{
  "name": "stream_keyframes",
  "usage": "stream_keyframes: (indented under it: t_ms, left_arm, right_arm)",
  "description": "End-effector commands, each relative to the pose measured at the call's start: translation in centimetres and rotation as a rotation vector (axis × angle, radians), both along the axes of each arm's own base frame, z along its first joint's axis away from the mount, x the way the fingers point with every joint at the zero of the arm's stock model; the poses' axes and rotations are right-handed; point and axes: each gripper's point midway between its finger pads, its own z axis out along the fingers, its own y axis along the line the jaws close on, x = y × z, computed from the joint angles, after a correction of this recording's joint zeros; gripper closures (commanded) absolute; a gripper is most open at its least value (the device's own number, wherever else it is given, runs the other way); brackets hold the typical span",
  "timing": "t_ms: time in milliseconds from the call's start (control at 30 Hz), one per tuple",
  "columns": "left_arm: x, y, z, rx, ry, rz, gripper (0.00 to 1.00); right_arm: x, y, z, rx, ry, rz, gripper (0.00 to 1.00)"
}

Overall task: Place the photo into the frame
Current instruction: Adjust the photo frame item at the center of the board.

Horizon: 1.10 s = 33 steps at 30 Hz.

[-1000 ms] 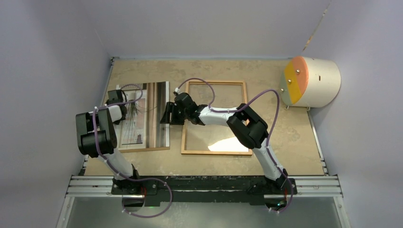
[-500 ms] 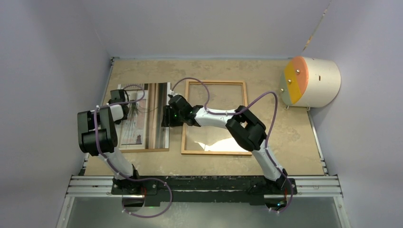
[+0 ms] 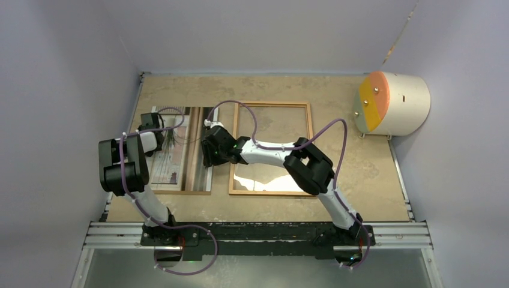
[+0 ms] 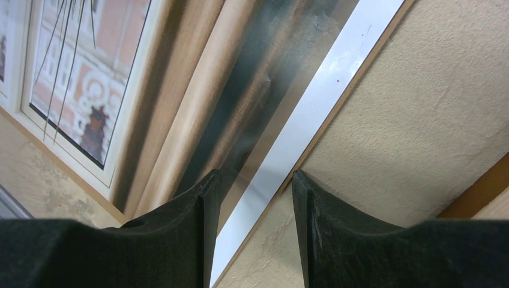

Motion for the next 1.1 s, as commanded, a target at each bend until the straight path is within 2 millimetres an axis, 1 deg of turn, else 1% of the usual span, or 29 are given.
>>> stream_keyframes:
  t_ms: [0,167,367,600,700,733,767,833,867,933,967,1033,1067]
  left_arm:
    - [-1.6,-4.3,-5.1,-0.205,0.113,-0.09,0.58]
    - [-1.6,-3.7,-5.2,-0.172,0.117,-0.089,0.58]
    - [-1.8,-3.7,-5.4,-0.165,0.123,-0.091,0.58]
    - [-2.0,-3.7,-5.4,-0.164,0.13,-0.096,0.58]
    - [-1.7,-3.9,-5.2,-0.184,0.125,-0.096,0.58]
    - [-1.4,-4.1,-4.9,-0.199,0.122,-0.096,0.58]
    - [-1.1,-4.2,-4.6,-0.212,0.118,-0.092,0.58]
    - [0.3,-4.3,-3.1,-0.241,0.085,-0.09,0.56]
    - [1.2,-4.2,-2.0,-0.249,0.058,-0.086,0.54]
    - [3.4,-4.2,0.6,-0.271,0.0,-0.09,0.5]
    - [4.4,-4.2,1.7,-0.28,-0.024,-0.089,0.48]
    - [5.9,-4.0,3.3,-0.297,-0.055,-0.085,0.43]
    - [6.8,-3.8,3.7,-0.296,-0.067,-0.081,0.41]
  right_arm:
    - [0.5,1.9,4.5,0.061,-0.104,0.02,0.51]
    - [0.1,2.1,5.4,0.107,-0.119,0.023,0.52]
    - [0.3,2.4,7.2,0.163,-0.143,0.02,0.51]
    - [-0.3,2.7,7.2,0.186,-0.13,0.044,0.51]
    - [-1.2,2.8,6.8,0.201,-0.073,0.061,0.5]
    - [-0.9,2.6,7.1,0.201,-0.08,0.055,0.49]
    - [-0.1,2.3,7.4,0.193,-0.09,0.04,0.47]
    - [2.0,1.3,8.2,0.196,-0.102,0.005,0.39]
    - [3.8,0.3,8.4,0.198,-0.108,-0.029,0.35]
    - [6.2,-0.7,8.6,0.208,-0.115,-0.068,0.3]
    - [7.3,-1.1,8.5,0.204,-0.116,-0.084,0.28]
    - [9.3,-1.6,8.0,0.184,-0.13,-0.106,0.25]
    - [10.2,-2.0,7.7,0.165,-0.137,-0.122,0.24]
